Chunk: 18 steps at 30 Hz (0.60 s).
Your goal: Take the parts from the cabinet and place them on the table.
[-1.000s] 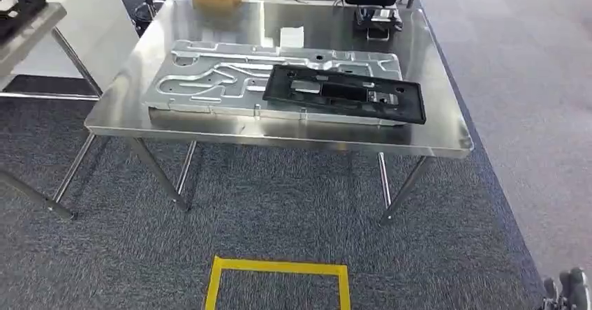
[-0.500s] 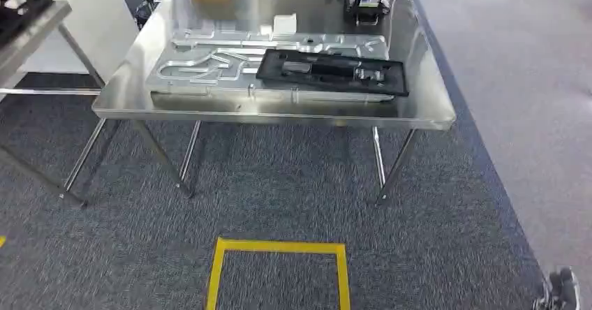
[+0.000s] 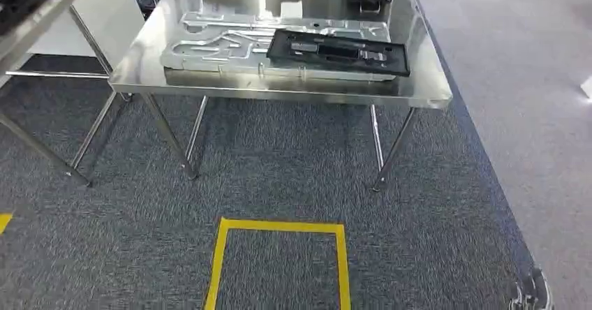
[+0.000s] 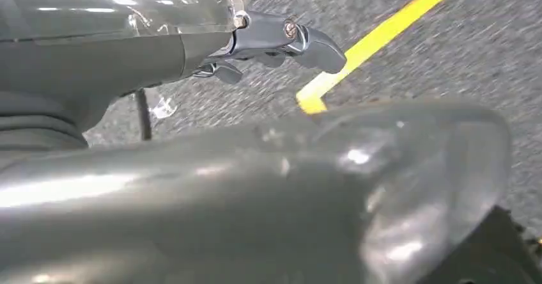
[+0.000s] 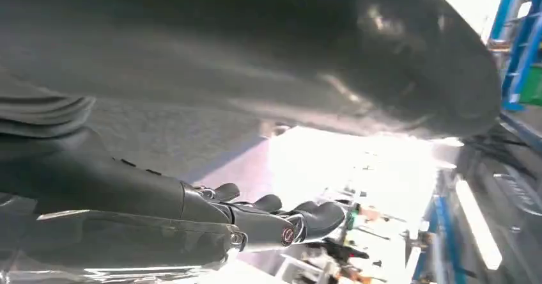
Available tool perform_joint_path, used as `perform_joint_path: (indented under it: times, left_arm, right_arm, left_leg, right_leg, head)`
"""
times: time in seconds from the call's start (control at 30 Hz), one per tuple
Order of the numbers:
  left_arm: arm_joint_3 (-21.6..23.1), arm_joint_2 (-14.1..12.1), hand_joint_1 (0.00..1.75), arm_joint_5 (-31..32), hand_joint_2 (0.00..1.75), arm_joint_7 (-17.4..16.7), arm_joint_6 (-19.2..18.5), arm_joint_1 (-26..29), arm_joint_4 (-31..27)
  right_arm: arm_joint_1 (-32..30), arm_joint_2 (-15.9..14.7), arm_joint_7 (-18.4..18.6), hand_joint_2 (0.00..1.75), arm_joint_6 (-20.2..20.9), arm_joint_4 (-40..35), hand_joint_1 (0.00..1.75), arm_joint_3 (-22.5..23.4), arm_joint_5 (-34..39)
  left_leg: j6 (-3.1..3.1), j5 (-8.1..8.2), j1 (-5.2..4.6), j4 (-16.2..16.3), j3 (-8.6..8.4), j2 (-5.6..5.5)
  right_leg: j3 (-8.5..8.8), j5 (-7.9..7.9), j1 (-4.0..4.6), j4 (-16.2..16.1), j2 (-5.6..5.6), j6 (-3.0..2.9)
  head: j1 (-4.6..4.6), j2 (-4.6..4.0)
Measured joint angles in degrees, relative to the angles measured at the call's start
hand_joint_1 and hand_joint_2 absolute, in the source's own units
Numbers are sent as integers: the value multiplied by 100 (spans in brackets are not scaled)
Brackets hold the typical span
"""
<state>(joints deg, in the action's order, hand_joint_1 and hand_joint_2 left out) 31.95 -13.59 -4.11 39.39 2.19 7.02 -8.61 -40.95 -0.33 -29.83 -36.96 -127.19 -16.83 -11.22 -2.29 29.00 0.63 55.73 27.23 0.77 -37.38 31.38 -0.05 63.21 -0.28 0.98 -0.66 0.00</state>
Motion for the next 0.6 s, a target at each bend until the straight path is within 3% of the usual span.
perform_joint_path:
  times: [0.03,0.07,0.1,0.13,0.17,0.2,0.23,0.27,0.3,0.33,0.4,0.43,0.47,0.5,0.57,0.6]
  left_arm:
    - [4,4,0,16,0,0,2,2,0]
    - [15,11,0,18,0,0,9,3,2]
    - [28,13,0,20,0,0,11,-1,7]
    - [37,17,0,37,0,0,26,0,13]
    - [44,24,0,59,0,0,39,4,17]
    - [53,35,0,68,0,0,52,0,35]
    - [65,46,0,79,0,0,70,-4,52]
    - [81,48,0,94,0,0,76,-13,68]
    - [92,59,0,112,0,0,79,-11,79]
    - [98,61,0,112,0,0,81,-19,105]
    - [114,68,0,116,0,0,85,-35,155]
    - [120,66,0,116,0,0,94,-36,184]
    - [127,70,0,116,0,0,94,-33,203]
    - [131,74,0,118,0,0,96,-35,219]
    - [133,74,0,118,0,0,114,-42,254]
    - [136,79,0,120,0,0,118,-41,265]
  right_arm:
    - [0,18,-22,0,55,60,0,44,80]
    - [-2,48,-29,0,112,130,0,88,147]
    - [-2,70,-35,0,151,171,0,114,171]
    - [-2,123,-53,0,289,270,0,180,248]
    - [-7,180,-53,0,454,346,0,248,307]
    - [-16,267,-57,0,651,432,0,344,350]
    - [-18,399,-68,0,942,535,0,484,370]
    - [-18,527,-92,0,1228,613,0,626,392]
    - [-13,663,-123,0,1466,681,0,781,398]
    - [-10,794,-125,0,1660,759,0,934,403]
    - [-30,1004,-125,0,1900,890,0,1181,407]
    - [-29,1128,-125,0,2064,949,0,1321,383]
    - [-24,1260,-125,0,2263,997,0,1463,348]
    - [-25,1406,-125,0,2439,1051,0,1617,331]
    - [-25,1574,-120,0,2551,1155,0,1841,328]
    - [-25,1629,-120,0,2556,1196,0,1922,331]
  left_leg:
    - [-7,-75,-3,4,98,4]
    - [-5,-151,-7,11,198,7]
    - [0,-204,-7,22,282,8]
    - [14,-254,-6,31,403,6]
    - [34,-307,-5,48,486,7]
    - [56,-355,-6,74,563,7]
    - [79,-394,-6,99,628,4]
    - [109,-429,-17,136,642,3]
    - [139,-453,-40,190,679,-6]
    - [178,-504,-41,206,699,-6]
    - [270,-598,-24,168,713,-5]
    - [297,-579,-2,216,746,-13]
    - [326,-405,10,347,797,-22]
    - [348,-105,12,662,904,-26]
    - [402,442,12,1627,1217,-28]
    - [413,530,14,1942,1293,-28]
  right_leg:
    - [-83,357,-19,414,1,27]
    - [-145,573,-30,825,2,46]
    - [-156,605,-35,1067,2,56]
    - [-75,403,-41,1197,2,64]
    - [82,102,-49,1100,1,64]
    - [371,-134,-54,782,2,51]
    - [764,-220,-53,287,1,23]
    - [1227,-49,-40,-314,2,-19]
    - [1525,115,-14,-858,-2,-55]
    - [1548,212,-12,-959,-5,-87]
    - [1495,158,6,-931,0,-167]
    - [1473,79,-33,-977,-13,-231]
    - [1447,48,-23,-969,-31,-274]
    - [1410,22,-15,-965,-38,-318]
    - [1313,-38,8,-936,-58,-338]
    - [1260,-56,19,-911,-61,-341]
  head:
    - [2,-2]
    - [-4,0]
    - [7,-2]
    - [9,-2]
    - [9,-2]
    - [5,-2]
    - [11,0]
    - [5,0]
    - [7,-2]
    - [-6,-2]
    - [-4,0]
    - [7,-2]
    - [-9,0]
    - [-39,-2]
    - [-48,-2]
    - [-46,-2]
